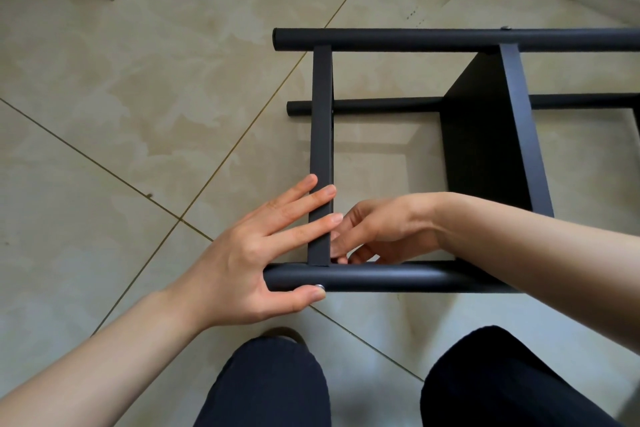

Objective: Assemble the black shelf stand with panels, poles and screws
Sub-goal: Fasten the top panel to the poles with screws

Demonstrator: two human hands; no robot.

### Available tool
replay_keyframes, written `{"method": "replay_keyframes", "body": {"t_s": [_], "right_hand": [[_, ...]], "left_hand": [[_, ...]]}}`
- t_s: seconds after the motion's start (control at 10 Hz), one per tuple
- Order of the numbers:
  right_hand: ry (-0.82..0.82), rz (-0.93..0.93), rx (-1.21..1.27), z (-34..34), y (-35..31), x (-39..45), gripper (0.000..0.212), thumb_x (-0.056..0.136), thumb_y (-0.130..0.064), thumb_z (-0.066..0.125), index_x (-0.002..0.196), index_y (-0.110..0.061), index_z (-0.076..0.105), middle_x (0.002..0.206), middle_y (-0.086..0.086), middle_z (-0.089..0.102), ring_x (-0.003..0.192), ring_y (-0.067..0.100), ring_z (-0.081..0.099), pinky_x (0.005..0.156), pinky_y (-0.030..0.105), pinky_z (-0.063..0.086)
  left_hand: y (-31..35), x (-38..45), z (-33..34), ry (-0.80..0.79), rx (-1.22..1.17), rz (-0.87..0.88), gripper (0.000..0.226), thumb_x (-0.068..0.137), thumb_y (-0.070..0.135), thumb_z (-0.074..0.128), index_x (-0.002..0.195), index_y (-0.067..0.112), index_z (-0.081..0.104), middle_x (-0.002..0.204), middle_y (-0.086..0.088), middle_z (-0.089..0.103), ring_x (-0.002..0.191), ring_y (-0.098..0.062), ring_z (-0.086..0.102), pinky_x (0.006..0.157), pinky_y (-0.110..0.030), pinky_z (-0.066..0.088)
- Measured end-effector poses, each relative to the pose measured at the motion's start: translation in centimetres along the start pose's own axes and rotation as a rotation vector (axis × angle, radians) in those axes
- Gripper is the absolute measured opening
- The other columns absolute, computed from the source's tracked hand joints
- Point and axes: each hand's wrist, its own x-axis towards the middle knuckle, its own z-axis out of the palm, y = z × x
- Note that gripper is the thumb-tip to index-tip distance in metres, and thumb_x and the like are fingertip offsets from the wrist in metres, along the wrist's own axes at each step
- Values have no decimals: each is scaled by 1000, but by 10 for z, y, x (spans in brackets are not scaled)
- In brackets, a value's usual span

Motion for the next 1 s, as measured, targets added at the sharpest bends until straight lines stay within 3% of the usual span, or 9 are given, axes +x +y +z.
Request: {"method": "replay_keyframes", "body": {"t_s": [0.1, 0.4, 0.5, 0.6, 0.7, 0.9, 1.0], "right_hand": [[7, -7, 7, -1, 2, 1, 18, 94, -18, 62, 77, -15, 67, 71, -4, 65, 69, 13, 59, 75, 30, 46], [18, -73, 91, 4, 9, 5, 6, 95, -14, 60, 96, -12, 65, 97, 6, 64, 80, 14, 62, 84, 29, 48], [8, -68, 86, 3, 9, 5, 19, 97, -15, 56, 115, -8, 61, 108, 13, 58, 92, 20, 58, 90, 33, 45], [21, -54, 72, 5, 8, 8, 17, 98, -14, 56, 110, -6, 64, 103, 13, 60, 93, 22, 57, 89, 33, 44], [52, -37, 65, 7, 8, 9, 12, 96, -15, 58, 87, -10, 66, 79, 2, 64, 74, 13, 58, 77, 26, 45], [-18, -70, 78, 0, 8, 3, 18, 95, -16, 59, 111, -8, 62, 99, 9, 63, 86, 16, 59, 86, 28, 46], [-46, -83, 154, 2, 10, 6, 13, 93, -11, 59, 104, -7, 61, 88, 5, 64, 80, 15, 61, 82, 25, 50]], "left_hand": [[0, 0, 1, 4, -2, 2, 69, 86, 41, 72, 145, 16, 47, 161, -3, 35, 153, -25, 24, 121, -37, 29], [-1, -2, 1, -2, 6, 7, 69, 87, 41, 71, 146, 14, 47, 161, -5, 35, 153, -25, 24, 121, -36, 28], [0, 0, 1, 7, -1, 8, 69, 88, 41, 71, 146, 14, 46, 161, -5, 35, 153, -26, 24, 121, -37, 29], [0, 0, 1, 3, -2, 2, 68, 88, 41, 71, 146, 14, 47, 161, -4, 35, 153, -26, 24, 121, -37, 29], [0, 0, 1, 2, 1, 1, 67, 88, 42, 70, 145, 15, 47, 161, -4, 35, 153, -25, 24, 121, -35, 28], [0, 0, 1, 7, 2, 0, 68, 87, 42, 71, 145, 15, 47, 161, -4, 36, 153, -25, 24, 121, -36, 29], [0, 0, 1, 5, 3, 0, 68, 87, 42, 71, 145, 15, 47, 160, -5, 36, 153, -25, 24, 121, -36, 30]]}}
